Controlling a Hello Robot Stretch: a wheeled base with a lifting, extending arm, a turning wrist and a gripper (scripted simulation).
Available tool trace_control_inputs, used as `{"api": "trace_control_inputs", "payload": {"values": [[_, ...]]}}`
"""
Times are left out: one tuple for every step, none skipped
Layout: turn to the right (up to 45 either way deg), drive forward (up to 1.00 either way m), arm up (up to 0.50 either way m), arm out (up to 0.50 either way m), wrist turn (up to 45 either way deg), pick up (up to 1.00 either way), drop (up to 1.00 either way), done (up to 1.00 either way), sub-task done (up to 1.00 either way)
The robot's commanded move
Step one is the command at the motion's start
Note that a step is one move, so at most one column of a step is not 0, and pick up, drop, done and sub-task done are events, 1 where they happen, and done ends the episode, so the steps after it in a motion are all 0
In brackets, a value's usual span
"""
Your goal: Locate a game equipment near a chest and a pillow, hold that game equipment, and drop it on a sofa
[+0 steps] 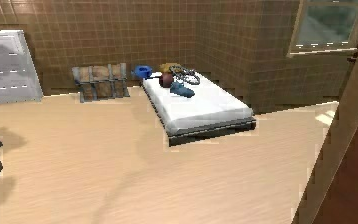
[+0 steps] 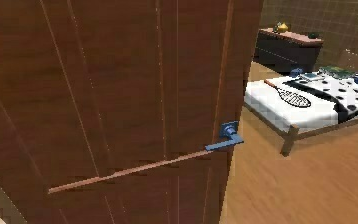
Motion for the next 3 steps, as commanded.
{"api": "trace_control_inputs", "payload": {"values": [[-6.0,0.0,0.0,0.0,0.0,0.0,0.0,0.0,0.0],[0.0,0.15,0.0,0.0,0.0,0.0,0.0,0.0,0.0],[-12.0,0.0,0.0,0.0,0.0,0.0,0.0,0.0,0.0]]}}
